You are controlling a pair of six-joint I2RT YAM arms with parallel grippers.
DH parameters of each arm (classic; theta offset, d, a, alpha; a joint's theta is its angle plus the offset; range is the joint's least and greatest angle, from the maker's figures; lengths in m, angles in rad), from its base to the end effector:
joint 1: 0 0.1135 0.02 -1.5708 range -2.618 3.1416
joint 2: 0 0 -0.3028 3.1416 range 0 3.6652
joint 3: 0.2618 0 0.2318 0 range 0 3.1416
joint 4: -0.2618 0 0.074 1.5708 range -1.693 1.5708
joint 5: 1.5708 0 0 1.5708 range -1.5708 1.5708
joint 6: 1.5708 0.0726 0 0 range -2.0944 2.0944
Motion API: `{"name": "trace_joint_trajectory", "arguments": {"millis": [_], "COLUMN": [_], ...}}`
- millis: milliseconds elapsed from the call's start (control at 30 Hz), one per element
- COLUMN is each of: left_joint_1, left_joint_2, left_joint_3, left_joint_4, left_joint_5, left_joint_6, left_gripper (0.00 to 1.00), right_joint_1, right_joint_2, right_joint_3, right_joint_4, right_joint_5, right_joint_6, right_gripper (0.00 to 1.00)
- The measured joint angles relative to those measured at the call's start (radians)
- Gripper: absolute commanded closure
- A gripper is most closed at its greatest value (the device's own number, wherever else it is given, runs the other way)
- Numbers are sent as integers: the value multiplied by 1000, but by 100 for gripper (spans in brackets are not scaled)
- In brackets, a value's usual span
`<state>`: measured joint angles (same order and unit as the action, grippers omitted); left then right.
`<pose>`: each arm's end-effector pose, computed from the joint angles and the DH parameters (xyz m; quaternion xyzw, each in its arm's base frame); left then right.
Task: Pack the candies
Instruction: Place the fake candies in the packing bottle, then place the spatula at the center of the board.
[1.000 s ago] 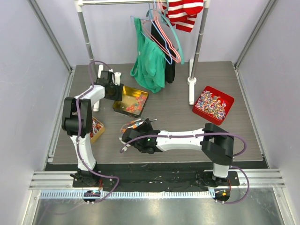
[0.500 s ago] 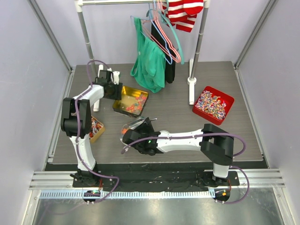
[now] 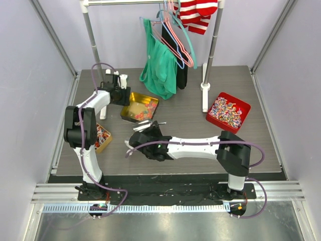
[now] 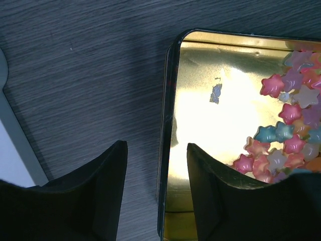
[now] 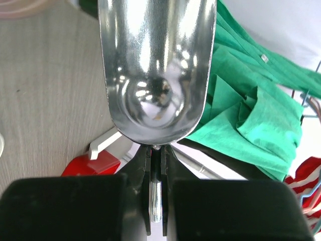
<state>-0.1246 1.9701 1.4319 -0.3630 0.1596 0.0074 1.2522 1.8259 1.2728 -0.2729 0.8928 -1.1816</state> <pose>0.4462 -0.0675 0.2150 0.0882 0.9377 -0.0943 0.3226 0.1788 0.3617 0.2520 -0.7337 0.4385 -0.3903 0.3422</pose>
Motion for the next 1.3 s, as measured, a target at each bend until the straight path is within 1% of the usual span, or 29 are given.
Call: {"name": "trace_joint_trajectory", "arguments": {"millis": [167,200,233,333,367,400,433,500,533,567,700,767,933,1067,1167,1300], "left_joint_1": [7,10,12,21,23,26,28,32,34,34,36,37,41,41,41,41], "left_joint_2": [-14,-19,-24,-50,-58,-68,-84,-101,-116,-130,-221,-294,-515,-625,-665,-676], "left_joint_3": [-13,-16,-18,-32,-36,-44,-58,-75,-87,-98,-156,-196,-282,-326,-378,-458], "left_joint_4": [0,0,1,6,6,9,10,11,10,8,7,3,-11,-34,-66,-105], "left_joint_5": [17,22,26,37,40,44,48,52,56,58,59,57,59,79,107,134], "left_joint_6": [0,0,0,5,5,9,14,24,28,31,46,52,87,140,173,200], "left_gripper": [42,40,35,23,21,19,14,11,2,0,0,0,0,0,0,0], "right_joint_1": [-69,-89,-116,-188,-218,-249,-283,-358,-386,-435,-552,-570,-604,-625,-631,-632], "right_joint_2": [0,-2,-4,-39,-64,-100,-141,-228,-264,-309,-408,-411,-341,-256,-224,-195], "right_joint_3": [50,61,72,72,59,34,6,-58,-83,-120,-224,-261,-307,-307,-307,-308], "right_joint_4": [-6,-19,-40,-98,-111,-121,-132,-147,-154,-157,-166,-163,-128,-64,-42,-10], "right_joint_5": [-21,-29,-42,-89,-113,-137,-156,-202,-222,-245,-310,-340,-420,-452,-459,-477], "right_joint_6": [75,105,142,245,278,309,338,386,404,427,486,507,568,606,617,639], "right_gripper": [99,99,99,99,99,99,99,99,99,99,99,99,99,99,98,94]}}
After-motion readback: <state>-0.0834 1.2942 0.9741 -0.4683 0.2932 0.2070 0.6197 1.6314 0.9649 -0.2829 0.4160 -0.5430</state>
